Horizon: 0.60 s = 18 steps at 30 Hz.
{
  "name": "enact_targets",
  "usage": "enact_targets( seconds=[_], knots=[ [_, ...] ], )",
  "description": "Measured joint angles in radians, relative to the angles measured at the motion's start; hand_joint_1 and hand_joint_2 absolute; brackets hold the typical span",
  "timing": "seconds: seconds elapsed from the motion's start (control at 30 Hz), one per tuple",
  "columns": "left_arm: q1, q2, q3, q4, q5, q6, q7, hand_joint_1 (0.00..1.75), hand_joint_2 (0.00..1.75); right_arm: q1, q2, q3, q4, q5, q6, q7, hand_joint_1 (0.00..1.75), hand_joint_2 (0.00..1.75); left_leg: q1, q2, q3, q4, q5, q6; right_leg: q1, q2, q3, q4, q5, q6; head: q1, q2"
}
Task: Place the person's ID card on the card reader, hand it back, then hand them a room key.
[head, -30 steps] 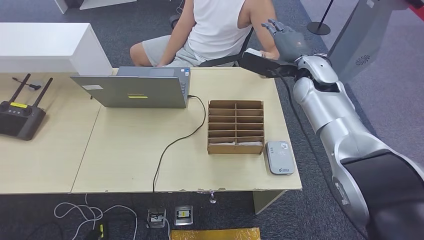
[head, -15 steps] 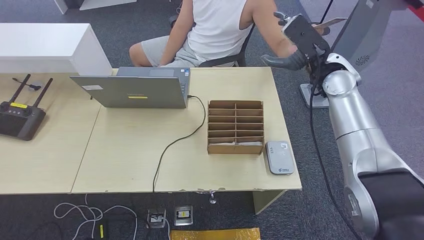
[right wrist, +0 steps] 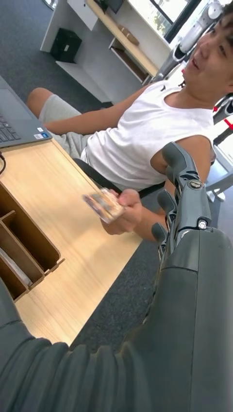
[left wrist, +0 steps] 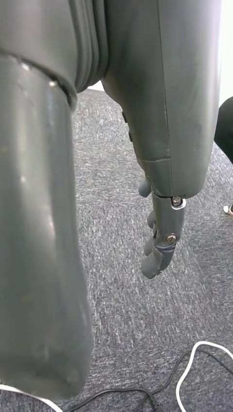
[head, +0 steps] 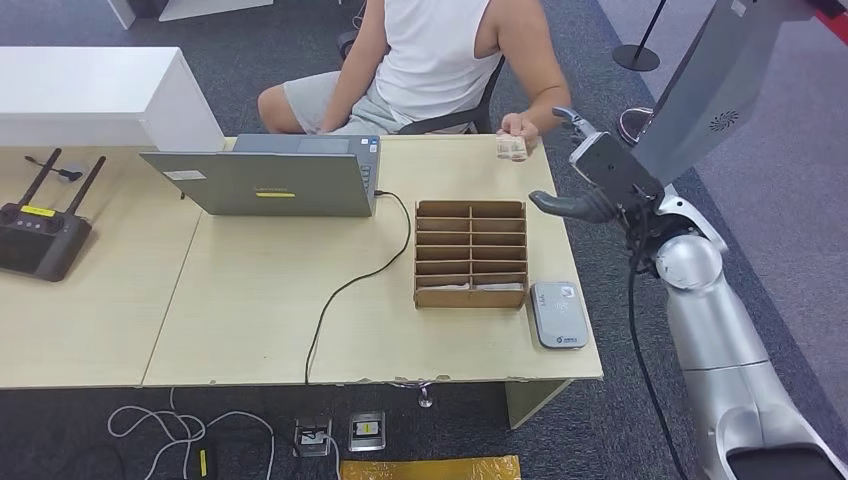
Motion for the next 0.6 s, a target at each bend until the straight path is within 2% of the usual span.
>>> enact_targets(
  seconds=[0.33, 0.6],
  knots=[
    [0.0, 0.0, 0.011, 0.0, 0.005, 0.0, 0.012, 0.0, 0.0, 0.177, -0.021, 0.006, -0.135, 0.08, 0.043, 0.009, 0.0, 1.75, 0.0, 0.0, -0.001, 0.0, 0.0, 0.0, 0.0, 0.0, 0.0, 0.0, 0.0, 0.0, 0.0, 0.0],
    [0.0, -0.002, 0.017, 0.0, 0.006, -0.005, 0.012, 0.0, 0.0, 0.276, -0.036, 0.021, -0.236, 0.235, 0.089, 0.045, 0.0, 1.75, 0.0, 0.0, -0.001, 0.0, 0.0, 0.0, 0.0, 0.0, 0.0, 0.0, 0.0, 0.0, 0.0, 0.0]
  ],
)
